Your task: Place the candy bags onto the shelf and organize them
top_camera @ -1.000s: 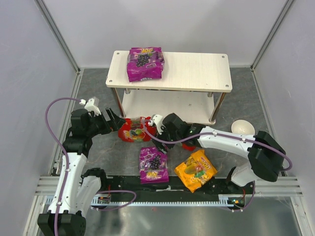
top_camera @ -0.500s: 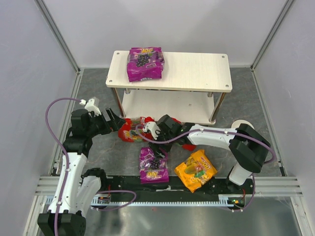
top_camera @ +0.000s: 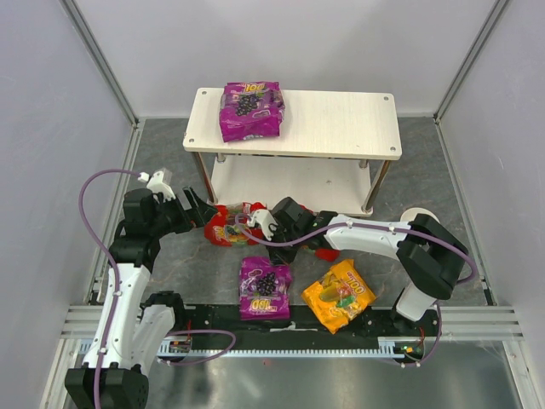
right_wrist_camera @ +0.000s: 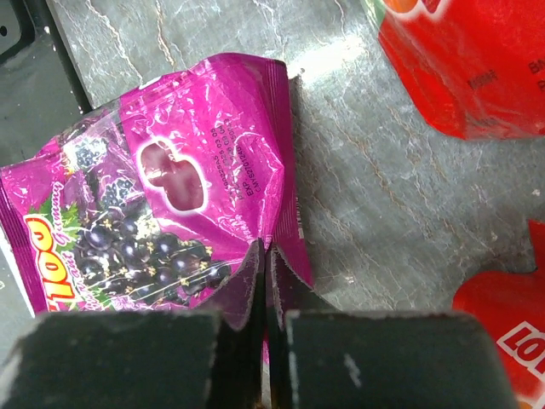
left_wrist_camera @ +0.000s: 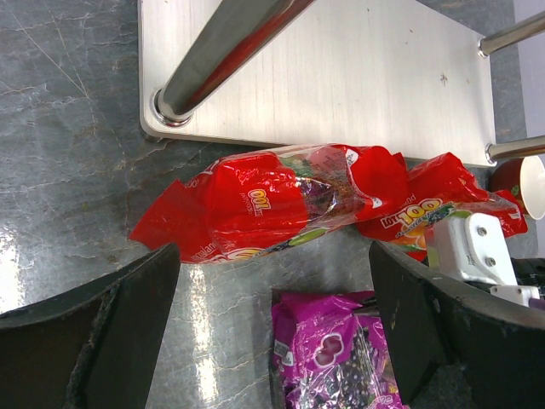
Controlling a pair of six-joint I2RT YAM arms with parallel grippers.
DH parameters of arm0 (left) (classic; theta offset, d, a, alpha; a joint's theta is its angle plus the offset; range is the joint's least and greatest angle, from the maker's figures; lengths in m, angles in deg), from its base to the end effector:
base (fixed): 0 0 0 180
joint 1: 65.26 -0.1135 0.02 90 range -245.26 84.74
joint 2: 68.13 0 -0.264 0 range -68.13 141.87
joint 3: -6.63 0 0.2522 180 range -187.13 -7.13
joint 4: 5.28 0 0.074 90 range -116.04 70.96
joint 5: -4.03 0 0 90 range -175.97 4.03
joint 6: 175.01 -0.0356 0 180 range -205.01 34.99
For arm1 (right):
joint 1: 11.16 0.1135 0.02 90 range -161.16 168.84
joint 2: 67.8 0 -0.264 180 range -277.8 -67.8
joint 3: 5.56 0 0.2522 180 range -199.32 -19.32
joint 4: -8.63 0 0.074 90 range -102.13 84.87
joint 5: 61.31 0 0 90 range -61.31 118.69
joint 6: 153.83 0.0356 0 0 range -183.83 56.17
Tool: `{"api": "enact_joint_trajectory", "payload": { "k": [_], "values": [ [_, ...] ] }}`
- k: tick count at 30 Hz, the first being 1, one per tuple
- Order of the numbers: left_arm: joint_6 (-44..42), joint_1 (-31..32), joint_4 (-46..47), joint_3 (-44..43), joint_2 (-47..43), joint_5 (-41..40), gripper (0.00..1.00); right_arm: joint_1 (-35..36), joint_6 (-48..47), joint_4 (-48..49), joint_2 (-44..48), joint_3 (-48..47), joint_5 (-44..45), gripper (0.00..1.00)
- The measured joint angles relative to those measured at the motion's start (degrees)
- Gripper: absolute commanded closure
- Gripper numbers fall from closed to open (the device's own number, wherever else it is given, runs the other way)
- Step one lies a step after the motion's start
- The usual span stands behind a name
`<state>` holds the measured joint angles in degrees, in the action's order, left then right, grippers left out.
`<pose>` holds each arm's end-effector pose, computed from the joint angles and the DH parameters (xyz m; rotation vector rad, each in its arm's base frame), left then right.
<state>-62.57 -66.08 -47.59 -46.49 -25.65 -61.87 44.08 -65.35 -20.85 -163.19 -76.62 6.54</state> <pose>0.1640 -0.0122 0.2824 -0.1806 2.1343 -0.6686 0.1815 0.2851 0.1861 -1.3941 2.2276 0.8451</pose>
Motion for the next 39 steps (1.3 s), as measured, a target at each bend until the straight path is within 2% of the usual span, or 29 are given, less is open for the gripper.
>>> {"api": "enact_joint_trajectory", "payload": {
  "k": [11, 23, 31, 39],
  "values": [
    [0.0, 0.0, 0.0, 0.0, 0.0, 0.0, 0.01, 0.3, 6.0, -1.0, 2.3, 0.3, 3.0, 1.00],
    [0.0, 0.0, 0.0, 0.0, 0.0, 0.0, 0.01, 1.4, 25.0, 0.1, 16.3, 5.4, 17.3, 1.00],
    [0.0, 0.0, 0.0, 0.0, 0.0, 0.0, 0.01, 9.7, 36.8, 0.5, 18.4, 6.6, 31.8, 1.00],
    [0.0, 0.0, 0.0, 0.0, 0.0, 0.0, 0.01, 20.2, 50.1, 0.2, 16.0, 6.6, 46.1, 1.00]
  ]
}}
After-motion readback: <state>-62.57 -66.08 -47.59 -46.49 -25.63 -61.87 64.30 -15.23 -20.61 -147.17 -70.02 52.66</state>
